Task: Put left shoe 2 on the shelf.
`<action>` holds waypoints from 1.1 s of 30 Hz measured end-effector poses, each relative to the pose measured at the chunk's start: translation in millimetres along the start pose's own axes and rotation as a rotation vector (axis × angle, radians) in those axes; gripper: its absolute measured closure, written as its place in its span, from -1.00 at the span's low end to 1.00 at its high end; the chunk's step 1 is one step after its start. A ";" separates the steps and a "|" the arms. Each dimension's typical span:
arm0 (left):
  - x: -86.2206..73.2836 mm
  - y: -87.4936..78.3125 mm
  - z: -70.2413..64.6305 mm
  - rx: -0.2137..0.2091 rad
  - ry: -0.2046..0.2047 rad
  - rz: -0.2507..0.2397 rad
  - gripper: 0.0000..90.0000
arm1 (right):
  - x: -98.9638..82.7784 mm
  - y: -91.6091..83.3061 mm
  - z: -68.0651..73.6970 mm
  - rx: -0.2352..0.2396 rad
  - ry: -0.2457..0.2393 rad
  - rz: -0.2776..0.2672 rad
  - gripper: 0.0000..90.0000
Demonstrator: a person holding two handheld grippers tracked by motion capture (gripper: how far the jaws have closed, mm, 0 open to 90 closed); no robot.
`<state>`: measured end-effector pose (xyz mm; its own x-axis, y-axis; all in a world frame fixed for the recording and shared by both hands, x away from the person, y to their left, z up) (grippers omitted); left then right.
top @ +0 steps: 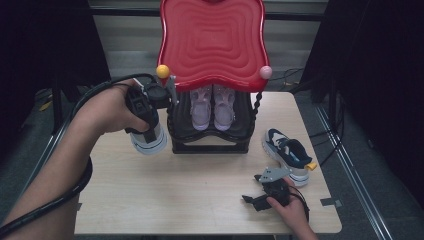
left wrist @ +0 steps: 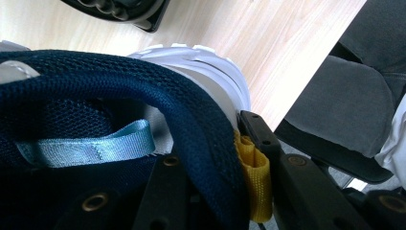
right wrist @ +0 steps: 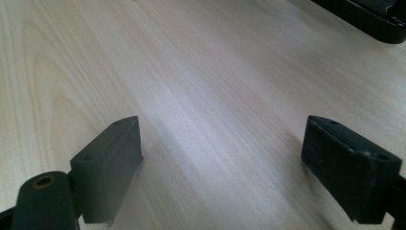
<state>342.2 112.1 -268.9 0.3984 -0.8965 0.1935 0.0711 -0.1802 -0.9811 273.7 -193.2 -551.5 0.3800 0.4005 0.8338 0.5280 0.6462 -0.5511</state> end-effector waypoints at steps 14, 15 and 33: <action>10.3 -41.3 1.9 0.062 0.023 -0.007 0.63 | 0.1 -0.1 -0.1 0.001 0.002 0.001 -0.71; 11.4 -44.2 1.7 0.067 0.026 -0.002 0.63 | 0.1 -0.1 0.0 0.001 0.002 0.002 -0.71; 35.0 -94.3 -5.1 0.173 0.102 -0.054 0.63 | 0.1 0.2 -0.1 0.000 -0.001 -0.002 -0.71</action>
Point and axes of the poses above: each handheld gripper's, and its own axes: y roughly forward along the jaws, x roughly out of its top, z roughly to its left, the point moved 6 cm from there along y, roughly forward along the jaws, and after that the axes turned 10 degrees about -z, right-handed, at the moved point
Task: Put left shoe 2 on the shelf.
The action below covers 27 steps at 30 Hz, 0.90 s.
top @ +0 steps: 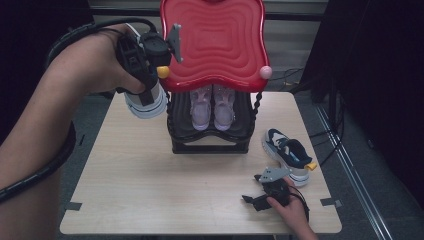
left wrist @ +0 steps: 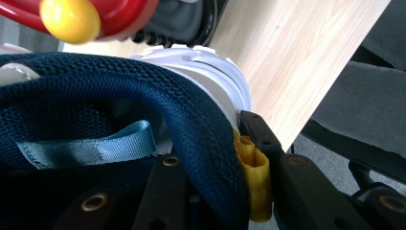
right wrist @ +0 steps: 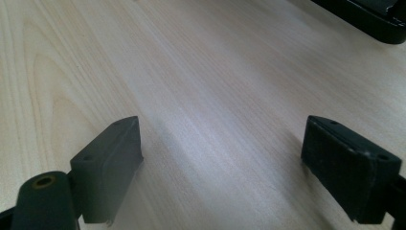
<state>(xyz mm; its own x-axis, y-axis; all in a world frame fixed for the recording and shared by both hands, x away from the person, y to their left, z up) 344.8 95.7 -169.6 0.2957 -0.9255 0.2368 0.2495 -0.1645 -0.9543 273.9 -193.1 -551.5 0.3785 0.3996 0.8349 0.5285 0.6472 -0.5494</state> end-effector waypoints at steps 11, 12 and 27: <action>26.2 -6.0 2.8 0.049 0.070 -0.039 0.63 | 0.0 0.1 0.7 -0.002 0.002 0.001 -0.71; 31.4 -7.3 5.5 0.058 0.097 -0.041 0.63 | 0.0 0.0 0.7 -0.002 0.002 0.001 -0.71; 64.3 0.0 17.9 0.079 0.204 -0.050 0.61 | -0.2 0.0 0.6 0.000 0.001 0.003 -0.71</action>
Point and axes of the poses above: each handheld gripper's, and its own axes: y roughly forward along the jaws, x roughly out of its top, z roughly to its left, the point moved 6 cm from there along y, roughly forward along the jaws, and after that the axes turned 10 degrees about -z, right-handed, at the moved point
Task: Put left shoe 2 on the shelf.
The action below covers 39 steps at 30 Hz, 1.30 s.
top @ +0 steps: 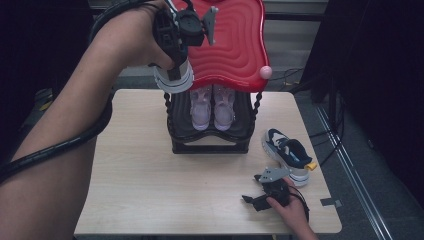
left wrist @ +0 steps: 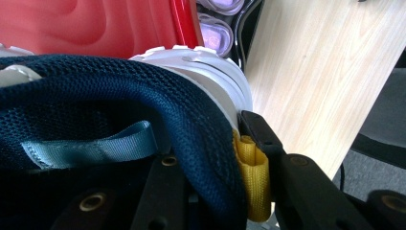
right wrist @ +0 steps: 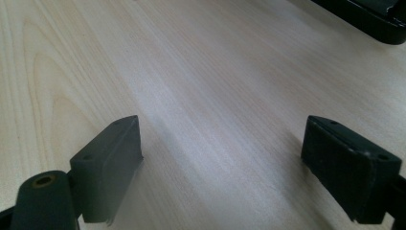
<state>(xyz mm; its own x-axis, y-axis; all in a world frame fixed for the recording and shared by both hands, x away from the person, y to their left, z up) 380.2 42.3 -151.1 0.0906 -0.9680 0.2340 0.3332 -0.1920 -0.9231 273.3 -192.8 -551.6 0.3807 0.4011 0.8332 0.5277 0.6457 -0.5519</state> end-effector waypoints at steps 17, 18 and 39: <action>39.2 9.8 26.1 0.041 0.066 0.014 0.62 | 0.1 0.1 0.2 -0.001 0.004 -0.001 -0.71; 41.0 11.5 27.4 0.042 0.070 0.017 0.62 | 0.0 0.0 -0.1 0.000 0.000 0.000 -0.71; 65.4 40.6 47.5 0.067 0.117 0.026 0.61 | 0.0 0.1 -0.1 0.000 -0.001 -0.001 -0.71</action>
Point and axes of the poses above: each handheld gripper's, and its own axes: y roughly forward along the jaws, x roughly out of its top, z roughly to its left, the point moved 6 cm from there along y, roughly forward along the jaws, and after that the axes turned 10 degrees about -z, right-handed, at the moved point
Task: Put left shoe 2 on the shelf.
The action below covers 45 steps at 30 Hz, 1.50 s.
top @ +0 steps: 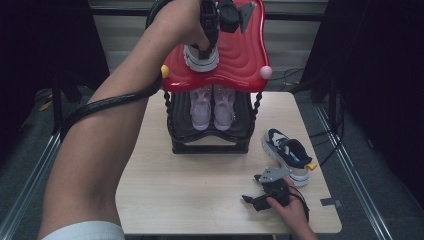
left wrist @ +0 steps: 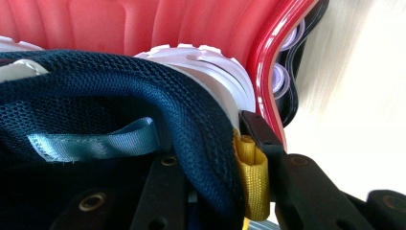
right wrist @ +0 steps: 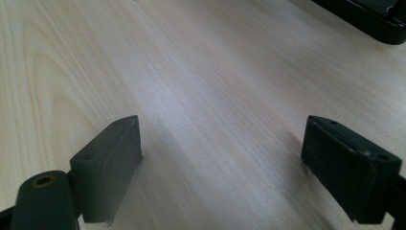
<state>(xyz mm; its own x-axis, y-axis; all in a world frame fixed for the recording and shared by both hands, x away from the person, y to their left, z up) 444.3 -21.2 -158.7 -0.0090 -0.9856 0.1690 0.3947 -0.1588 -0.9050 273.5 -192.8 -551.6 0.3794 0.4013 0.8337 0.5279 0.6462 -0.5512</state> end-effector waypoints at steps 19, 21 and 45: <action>-1.8 11.3 5.3 -0.002 0.001 -0.009 0.58 | 0.0 -0.2 0.0 0.001 0.001 0.002 -0.71; -2.5 11.8 4.9 -0.003 0.000 -0.014 0.58 | 0.0 -0.2 0.0 0.001 0.001 0.002 -0.71; -6.0 9.9 7.8 0.013 0.015 -0.043 0.45 | 0.0 -0.1 0.0 0.001 0.000 0.002 -0.71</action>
<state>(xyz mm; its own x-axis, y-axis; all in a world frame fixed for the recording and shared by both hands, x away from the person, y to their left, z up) 455.4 -16.3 -165.7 -0.0402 -0.9786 0.2019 0.4057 -0.2007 -0.8917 273.5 -192.9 -551.6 0.3806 0.4022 0.8327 0.5263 0.6462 -0.5527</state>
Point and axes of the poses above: each handheld gripper's, and its own axes: y roughly forward along the jaws, x roughly out of its top, z roughly to its left, the point moved 6 cm from there along y, roughly forward along the jaws, and after that the axes turned 10 degrees about -z, right-handed, at the moved point
